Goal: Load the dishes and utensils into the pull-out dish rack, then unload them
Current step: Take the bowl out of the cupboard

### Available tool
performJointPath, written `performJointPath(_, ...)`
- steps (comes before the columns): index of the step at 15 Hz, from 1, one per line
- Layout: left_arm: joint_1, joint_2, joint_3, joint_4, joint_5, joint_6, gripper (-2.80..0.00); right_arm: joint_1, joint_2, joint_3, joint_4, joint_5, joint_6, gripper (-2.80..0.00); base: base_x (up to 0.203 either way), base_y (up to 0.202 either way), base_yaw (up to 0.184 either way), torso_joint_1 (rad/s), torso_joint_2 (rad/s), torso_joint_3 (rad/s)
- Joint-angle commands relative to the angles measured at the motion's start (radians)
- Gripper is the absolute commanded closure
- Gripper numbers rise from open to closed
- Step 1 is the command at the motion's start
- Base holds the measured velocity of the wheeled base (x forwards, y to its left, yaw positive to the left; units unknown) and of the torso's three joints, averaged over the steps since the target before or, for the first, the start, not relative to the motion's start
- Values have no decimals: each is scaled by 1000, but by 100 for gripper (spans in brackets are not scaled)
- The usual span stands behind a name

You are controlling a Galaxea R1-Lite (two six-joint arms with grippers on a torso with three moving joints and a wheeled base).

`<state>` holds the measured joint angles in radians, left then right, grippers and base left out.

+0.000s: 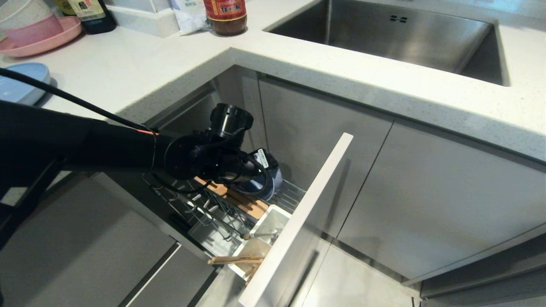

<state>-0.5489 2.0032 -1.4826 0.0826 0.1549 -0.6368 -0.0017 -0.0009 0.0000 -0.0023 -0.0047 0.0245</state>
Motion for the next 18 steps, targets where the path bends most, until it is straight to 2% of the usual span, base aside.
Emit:
performJointPath(1,0,-1,-2,2,2,-3,0,0,-2,2,-1,0,0,0,0,0,0,0,0,0)
performJointPath(12,-9,-27,2,8,2,-5,0,0,-2,2,-1,0,0,0,0,0,0,0,0,0)
performJointPath(18,-9,-127,18,6,4,-11,0,0,-3,2,0,0,0,0,0,0,0,0,0,0)
